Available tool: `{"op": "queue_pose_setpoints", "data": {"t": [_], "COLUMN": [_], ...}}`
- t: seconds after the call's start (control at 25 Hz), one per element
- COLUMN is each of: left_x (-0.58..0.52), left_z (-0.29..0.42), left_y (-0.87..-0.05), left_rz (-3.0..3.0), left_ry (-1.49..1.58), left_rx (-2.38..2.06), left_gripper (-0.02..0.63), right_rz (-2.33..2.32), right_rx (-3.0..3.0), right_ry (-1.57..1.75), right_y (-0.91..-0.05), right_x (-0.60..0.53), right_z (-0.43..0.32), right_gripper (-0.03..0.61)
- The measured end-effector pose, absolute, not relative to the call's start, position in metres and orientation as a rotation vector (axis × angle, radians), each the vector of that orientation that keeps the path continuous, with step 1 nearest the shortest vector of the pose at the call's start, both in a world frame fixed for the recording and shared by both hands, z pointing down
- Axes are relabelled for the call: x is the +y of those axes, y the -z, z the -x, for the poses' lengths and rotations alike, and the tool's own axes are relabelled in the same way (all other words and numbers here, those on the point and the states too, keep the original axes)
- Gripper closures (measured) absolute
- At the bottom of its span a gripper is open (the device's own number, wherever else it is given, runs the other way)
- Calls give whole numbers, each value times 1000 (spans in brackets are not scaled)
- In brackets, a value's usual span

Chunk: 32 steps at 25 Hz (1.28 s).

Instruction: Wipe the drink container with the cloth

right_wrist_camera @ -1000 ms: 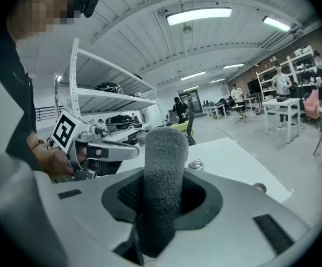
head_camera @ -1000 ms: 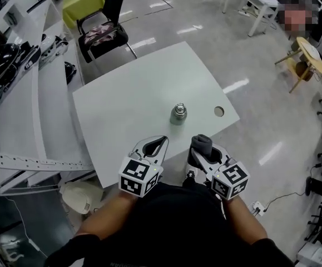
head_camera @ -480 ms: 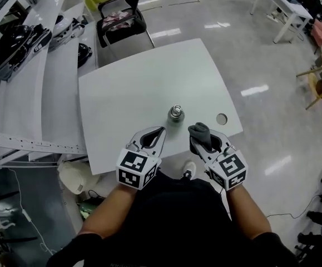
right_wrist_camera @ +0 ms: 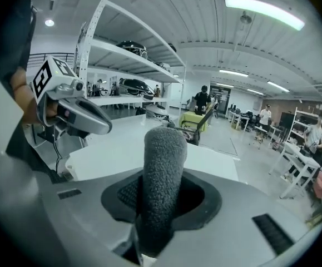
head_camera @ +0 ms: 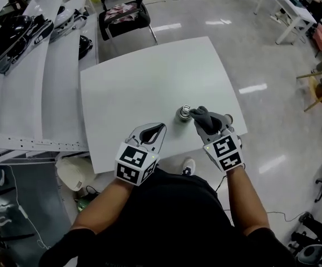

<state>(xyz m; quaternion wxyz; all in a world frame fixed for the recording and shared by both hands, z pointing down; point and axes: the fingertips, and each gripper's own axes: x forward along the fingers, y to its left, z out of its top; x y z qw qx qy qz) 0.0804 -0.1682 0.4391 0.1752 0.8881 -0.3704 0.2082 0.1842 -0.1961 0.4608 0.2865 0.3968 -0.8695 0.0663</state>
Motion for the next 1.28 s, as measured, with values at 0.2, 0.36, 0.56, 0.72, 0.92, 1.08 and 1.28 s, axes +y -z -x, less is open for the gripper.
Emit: {"op": "queue_pose_setpoints", "data": {"t": [0.2, 0.36, 0.56, 0.72, 0.92, 1.08, 1.28], "left_x": [-178, -176, -170, -174, -176, -172, -169], "left_z": [-61, -50, -40, -24, -8, -2, 1], "left_y": [-444, -447, -447, -449, -446, -448, -448], "left_rz": [-2497, -2509, -2523, -2517, -2505, -2497, -2497], "left_ry": [-545, -551, -533, -524, -493, -483, -479], "left_rx": [-991, -961, -942, -964, -996, -1000, -992], "left_gripper": [597, 597, 597, 597, 597, 597, 597], "right_rz": [-1006, -958, -856, -780, -722, -710, -696], "right_rx": [-2136, -1990, -1873, -1797, -1758, -1741, -1727], "right_ry": [-30, 134, 272, 336, 358, 364, 395], "right_y": [-472, -473, -486, -499, -504, -504, -502], "right_x": [-222, -241, -253, -260, -262, -259, -254], "right_z": [-178, -171, -158, -152, -146, -144, -138], "right_gripper": [463, 463, 463, 463, 463, 463, 463]}}
